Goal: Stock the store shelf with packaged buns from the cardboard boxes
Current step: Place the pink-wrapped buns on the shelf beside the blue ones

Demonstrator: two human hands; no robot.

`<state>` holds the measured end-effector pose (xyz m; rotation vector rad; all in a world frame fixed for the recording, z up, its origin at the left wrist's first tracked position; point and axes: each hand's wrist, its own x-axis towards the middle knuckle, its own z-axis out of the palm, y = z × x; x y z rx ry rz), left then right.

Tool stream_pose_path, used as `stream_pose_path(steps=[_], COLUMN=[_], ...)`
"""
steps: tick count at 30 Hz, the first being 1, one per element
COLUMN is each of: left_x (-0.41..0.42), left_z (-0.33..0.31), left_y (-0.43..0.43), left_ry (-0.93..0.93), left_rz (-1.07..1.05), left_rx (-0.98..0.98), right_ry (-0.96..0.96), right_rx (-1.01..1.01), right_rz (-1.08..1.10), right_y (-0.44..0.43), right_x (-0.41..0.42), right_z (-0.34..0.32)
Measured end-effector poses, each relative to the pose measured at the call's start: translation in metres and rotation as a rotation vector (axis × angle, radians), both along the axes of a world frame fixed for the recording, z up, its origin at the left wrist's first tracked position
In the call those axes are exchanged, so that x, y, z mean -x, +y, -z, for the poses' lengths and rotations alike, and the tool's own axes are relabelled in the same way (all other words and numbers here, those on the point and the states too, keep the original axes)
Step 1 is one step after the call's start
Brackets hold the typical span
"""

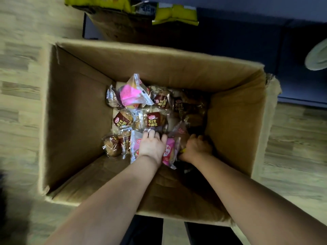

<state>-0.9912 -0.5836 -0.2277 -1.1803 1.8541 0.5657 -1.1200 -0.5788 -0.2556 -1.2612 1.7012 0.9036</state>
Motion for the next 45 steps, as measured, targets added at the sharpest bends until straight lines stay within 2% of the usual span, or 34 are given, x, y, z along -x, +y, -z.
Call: stream_pose_path(steps=[3, 6, 13, 20, 24, 31, 38, 42, 45], left_x=[-0.007, -0.017, -0.029, -0.044, -0.053, -0.072, -0.092, -0.104, -0.110], left_z=[-0.024, -0.057, -0.148, -0.250, -0.293, -0.387, -0.500, -0.568, -0.604], left_y=[-0.001, -0.013, -0.052, -0.053, -0.051, -0.076, -0.126, -0.154, -0.164], left_ry=[0.023, 0.024, -0.054, -0.064, -0.034, 0.056, 0.135, 0.156, 0.045], left_rz=[-0.061, -0.217, -0.304, -0.338, -0.371, -0.337, -0.267, -0.191, -0.086], left_rx=[0.034, 0.112, 0.207, 0.301, 0.329, 0.416, 0.650, 0.734, 0.642], right_ry=[-0.065, -0.138, -0.189, -0.244, -0.233, -0.165, -0.054, 0.044, 0.085], right_rx=[0.131, 0.214, 0.373, 0.469, 0.531, 0.775, 1.036, 0.993, 0.929], right_rz=[0.271, 0.378, 0.266, 0.261, 0.170, -0.055, -0.144, -0.315, -0.437], right_y=[-0.003, -0.013, -0.047, -0.059, -0.060, -0.085, -0.130, -0.148, -0.149], right_x=[-0.001, 0.001, 0.011, 0.001, -0.008, -0.021, -0.025, -0.017, -0.014], right_z=[-0.024, -0.061, -0.170, -0.270, -0.318, -0.415, -0.539, -0.603, -0.623])
